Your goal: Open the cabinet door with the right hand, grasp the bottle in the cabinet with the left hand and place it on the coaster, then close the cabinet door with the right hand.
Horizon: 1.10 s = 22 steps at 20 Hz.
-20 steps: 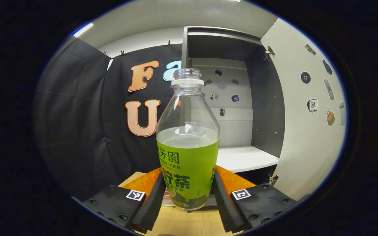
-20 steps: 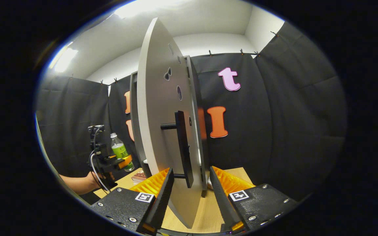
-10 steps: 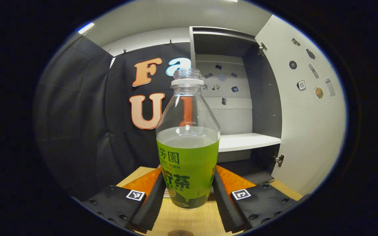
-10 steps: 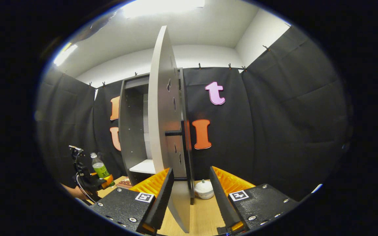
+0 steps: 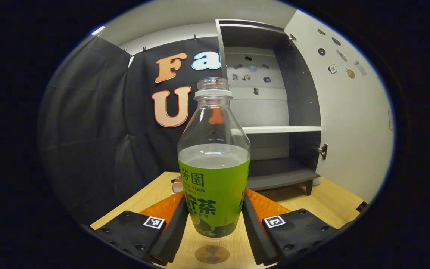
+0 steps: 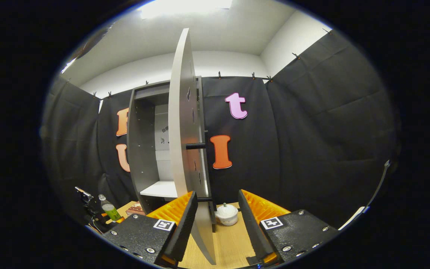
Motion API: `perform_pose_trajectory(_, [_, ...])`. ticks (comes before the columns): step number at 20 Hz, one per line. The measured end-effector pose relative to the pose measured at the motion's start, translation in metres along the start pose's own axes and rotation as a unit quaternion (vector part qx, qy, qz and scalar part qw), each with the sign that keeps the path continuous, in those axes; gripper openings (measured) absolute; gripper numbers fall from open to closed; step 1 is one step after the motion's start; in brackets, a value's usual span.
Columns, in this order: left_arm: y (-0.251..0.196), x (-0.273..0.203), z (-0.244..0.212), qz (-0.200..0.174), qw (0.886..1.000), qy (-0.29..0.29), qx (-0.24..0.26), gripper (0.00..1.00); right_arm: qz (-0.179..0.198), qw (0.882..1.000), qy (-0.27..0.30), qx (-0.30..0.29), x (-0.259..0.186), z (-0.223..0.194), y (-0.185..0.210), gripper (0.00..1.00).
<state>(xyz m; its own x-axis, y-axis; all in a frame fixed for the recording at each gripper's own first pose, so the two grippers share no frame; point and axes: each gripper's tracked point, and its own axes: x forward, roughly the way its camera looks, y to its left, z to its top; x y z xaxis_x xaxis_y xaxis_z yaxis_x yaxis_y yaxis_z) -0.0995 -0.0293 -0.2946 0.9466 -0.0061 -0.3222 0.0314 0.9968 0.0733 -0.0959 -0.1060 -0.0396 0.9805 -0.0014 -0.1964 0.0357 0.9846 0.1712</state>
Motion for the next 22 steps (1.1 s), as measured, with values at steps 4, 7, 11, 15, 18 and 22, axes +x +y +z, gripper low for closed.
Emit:
perform_pose_trajectory(4, [0.000, -0.005, -0.041, -0.008, 0.999, 0.017, 0.037, 0.81, -0.014, 1.000, 0.000, 0.022, 0.000, 0.001, -0.001, 0.74])
perform_pose_trajectory(7, [0.003, -0.003, -0.070, -0.011, 0.998, 0.031, 0.044, 0.80, -0.019, 0.999, 0.002, 0.028, -0.001, 0.003, -0.001, 0.74])
perform_pose_trajectory(11, [0.007, 0.004, -0.102, -0.003, 0.998, 0.048, 0.046, 0.81, -0.026, 0.999, 0.008, 0.044, -0.003, 0.006, -0.001, 0.69])
perform_pose_trajectory(15, [0.004, 0.011, -0.123, -0.002, 0.998, 0.058, 0.036, 0.81, -0.028, 0.998, 0.010, 0.050, -0.007, 0.014, 0.000, 0.69])
perform_pose_trajectory(18, [0.001, 0.011, -0.139, -0.001, 0.997, 0.070, 0.017, 0.81, -0.034, 0.998, 0.011, 0.050, -0.007, 0.018, -0.002, 0.69])
perform_pose_trajectory(22, [0.003, 0.011, -0.153, 0.005, 0.996, 0.086, -0.008, 0.81, -0.034, 0.998, 0.008, 0.045, -0.005, 0.025, 0.003, 0.69])
